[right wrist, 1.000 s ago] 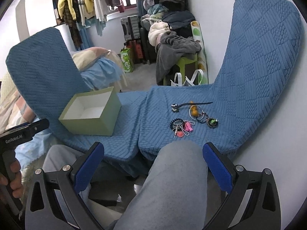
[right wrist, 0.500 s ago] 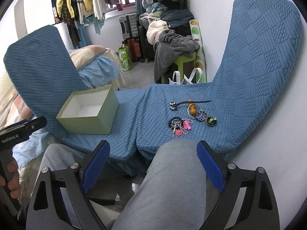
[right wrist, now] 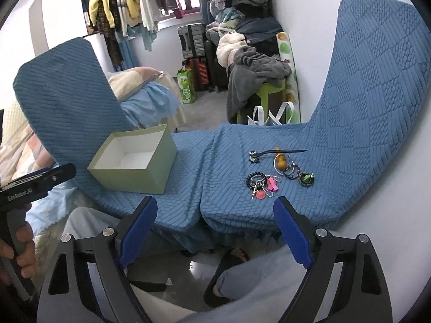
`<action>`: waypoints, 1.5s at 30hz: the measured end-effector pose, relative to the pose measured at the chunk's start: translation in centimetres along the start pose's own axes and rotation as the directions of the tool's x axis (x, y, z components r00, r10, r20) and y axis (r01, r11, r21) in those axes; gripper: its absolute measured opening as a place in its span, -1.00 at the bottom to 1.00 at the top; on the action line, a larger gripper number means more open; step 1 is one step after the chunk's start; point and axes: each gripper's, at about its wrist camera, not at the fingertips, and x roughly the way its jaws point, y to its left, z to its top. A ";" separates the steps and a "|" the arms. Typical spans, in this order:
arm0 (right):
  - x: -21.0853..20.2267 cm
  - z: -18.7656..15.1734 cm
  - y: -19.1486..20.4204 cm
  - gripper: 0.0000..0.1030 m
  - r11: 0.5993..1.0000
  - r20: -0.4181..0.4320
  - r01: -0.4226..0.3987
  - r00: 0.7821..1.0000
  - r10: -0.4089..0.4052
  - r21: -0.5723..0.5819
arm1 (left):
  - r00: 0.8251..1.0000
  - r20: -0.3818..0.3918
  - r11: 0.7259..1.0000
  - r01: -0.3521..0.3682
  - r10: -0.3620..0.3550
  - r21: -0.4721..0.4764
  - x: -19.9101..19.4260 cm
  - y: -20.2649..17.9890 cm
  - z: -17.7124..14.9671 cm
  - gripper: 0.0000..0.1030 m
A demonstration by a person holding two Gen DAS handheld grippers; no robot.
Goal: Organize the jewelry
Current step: 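Move the right tool toward the jewelry pile on the blue cushion, then close the right gripper on the pink ribbon keychain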
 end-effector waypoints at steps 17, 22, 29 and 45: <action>3.5 0.3 -5.9 0.07 0.995 0.080 0.078 0.993 -0.083 0.058 | 0.973 -0.085 0.975 0.218 -0.215 0.028 5.5 -5.3 0.2 0.72; 5.9 -0.6 -8.4 0.10 0.992 0.087 0.104 0.990 -0.111 0.077 | 0.950 -0.140 0.957 0.286 -0.278 0.045 8.3 -7.8 0.4 0.51; 9.4 -1.6 -11.8 0.12 0.989 0.063 0.096 0.993 -0.103 0.111 | 0.918 -0.200 0.932 0.358 -0.342 0.049 12.7 -11.2 0.5 0.25; 22.3 -1.4 -15.2 -0.30 0.994 -0.139 -0.063 0.987 0.075 0.094 | 0.833 -0.379 0.891 0.452 -0.404 0.045 24.6 -16.5 -2.0 -0.31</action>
